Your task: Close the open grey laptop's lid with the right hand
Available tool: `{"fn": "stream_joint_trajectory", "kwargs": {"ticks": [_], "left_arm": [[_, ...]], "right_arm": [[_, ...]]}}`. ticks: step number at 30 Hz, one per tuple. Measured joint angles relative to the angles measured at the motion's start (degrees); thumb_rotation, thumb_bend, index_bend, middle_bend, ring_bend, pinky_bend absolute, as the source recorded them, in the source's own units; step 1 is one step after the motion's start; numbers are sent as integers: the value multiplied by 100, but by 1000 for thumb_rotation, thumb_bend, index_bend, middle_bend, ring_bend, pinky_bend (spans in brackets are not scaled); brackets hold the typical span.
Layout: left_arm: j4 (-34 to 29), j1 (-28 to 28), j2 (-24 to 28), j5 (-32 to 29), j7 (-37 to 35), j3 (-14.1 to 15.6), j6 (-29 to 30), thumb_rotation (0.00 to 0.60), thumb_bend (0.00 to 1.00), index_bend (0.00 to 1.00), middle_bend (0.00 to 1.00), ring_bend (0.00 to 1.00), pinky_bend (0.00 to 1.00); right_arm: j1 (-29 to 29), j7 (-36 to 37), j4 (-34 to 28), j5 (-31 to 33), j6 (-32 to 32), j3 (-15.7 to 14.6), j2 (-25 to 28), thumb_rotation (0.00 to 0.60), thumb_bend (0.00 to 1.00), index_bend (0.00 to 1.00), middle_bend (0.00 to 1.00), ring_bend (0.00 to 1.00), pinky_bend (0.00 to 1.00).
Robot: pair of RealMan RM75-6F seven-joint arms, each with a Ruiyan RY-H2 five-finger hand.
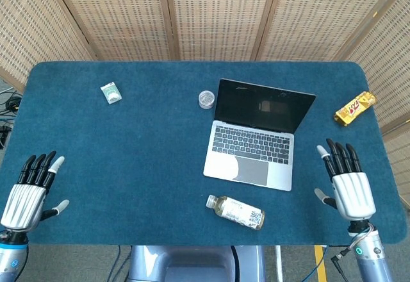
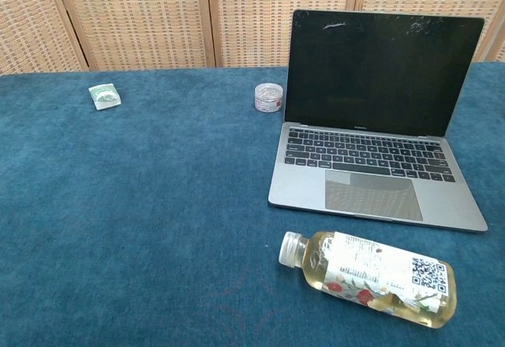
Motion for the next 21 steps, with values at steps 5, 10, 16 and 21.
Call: {"fn": "stream_joint_trajectory", "kwargs": {"ticks": [5,10,16,21], "left_arm": [[41,-24,-10,-97,-66,-41,-57,600,0,0,0,0,0],[79,-59,-29,-160,-83,-55,-148,600,0,0,0,0,0],[117,-92,-45,-234,-135,-86,-204,600,0,0,0,0,0],[200,-125,-83,-253,-218,-115,-219,600,0,0,0,0,0]], "right_arm": [[320,-661,-571,265,-248,377,77,600,52,46,0,0,0],[817,-1391,-1044,864,-719,841,81,600,85,46,0,0,0],[1493,-2142,-1316,1891,-1301,1341,-17,600,536,46,0,0,0],[2169,-2775,-1320,2701,-1666,1668,-214,600,832,54,0,0,0]]}}
